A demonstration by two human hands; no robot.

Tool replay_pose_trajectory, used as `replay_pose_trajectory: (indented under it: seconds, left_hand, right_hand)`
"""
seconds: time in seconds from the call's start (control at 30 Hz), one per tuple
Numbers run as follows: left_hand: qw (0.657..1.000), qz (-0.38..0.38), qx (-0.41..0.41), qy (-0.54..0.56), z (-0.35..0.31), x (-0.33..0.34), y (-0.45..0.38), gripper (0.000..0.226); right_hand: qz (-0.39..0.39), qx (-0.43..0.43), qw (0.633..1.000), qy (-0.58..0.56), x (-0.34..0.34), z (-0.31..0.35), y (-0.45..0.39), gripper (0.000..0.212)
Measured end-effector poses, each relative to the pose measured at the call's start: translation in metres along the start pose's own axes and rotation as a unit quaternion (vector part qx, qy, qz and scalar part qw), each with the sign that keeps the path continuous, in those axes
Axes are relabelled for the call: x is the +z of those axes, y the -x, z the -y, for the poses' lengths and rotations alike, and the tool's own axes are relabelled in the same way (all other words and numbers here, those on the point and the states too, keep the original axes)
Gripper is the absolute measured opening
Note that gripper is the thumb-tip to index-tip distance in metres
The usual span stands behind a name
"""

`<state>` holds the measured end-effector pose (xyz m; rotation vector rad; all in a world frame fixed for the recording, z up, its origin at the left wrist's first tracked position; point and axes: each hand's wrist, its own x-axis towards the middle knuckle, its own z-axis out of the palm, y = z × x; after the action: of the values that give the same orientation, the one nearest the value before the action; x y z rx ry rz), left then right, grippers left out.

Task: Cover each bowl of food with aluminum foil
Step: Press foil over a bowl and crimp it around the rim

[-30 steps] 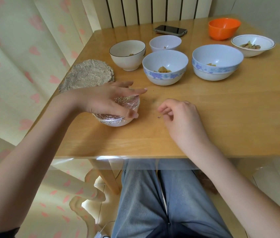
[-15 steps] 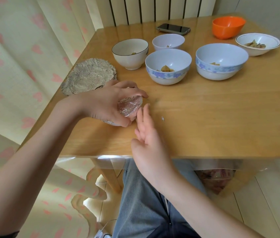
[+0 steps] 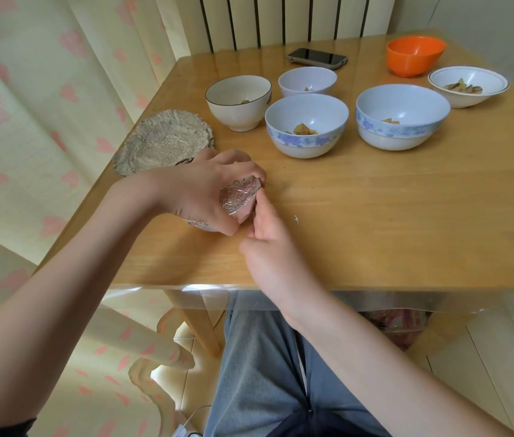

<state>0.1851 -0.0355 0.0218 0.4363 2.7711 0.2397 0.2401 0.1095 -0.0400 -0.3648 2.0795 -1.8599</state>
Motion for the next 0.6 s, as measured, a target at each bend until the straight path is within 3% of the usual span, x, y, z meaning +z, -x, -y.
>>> replay_pose_trajectory:
  seconds: [0.1, 0.3, 0.6]
  left_hand:
    - [1.000, 0.009, -0.011, -0.001, -0.001, -0.001, 0.001, 0.079]
    - [1.000, 0.017, -0.017, -0.011, -0.003, -0.002, 0.002, 0.092]
    - [0.999, 0.019, -0.028, -0.011, -0.003, -0.001, 0.002, 0.101]
  right_hand:
    - [-0.019, -0.005, 0.999, 0.030, -0.010, -0.001, -0.001, 0.078]
    - [0.010, -0.101, 0.959, 0.264, -0.016, 0.008, 0.010, 0.078]
    - [0.015, -0.092, 0.950, 0.300, 0.003, 0.001, 0.016, 0.089]
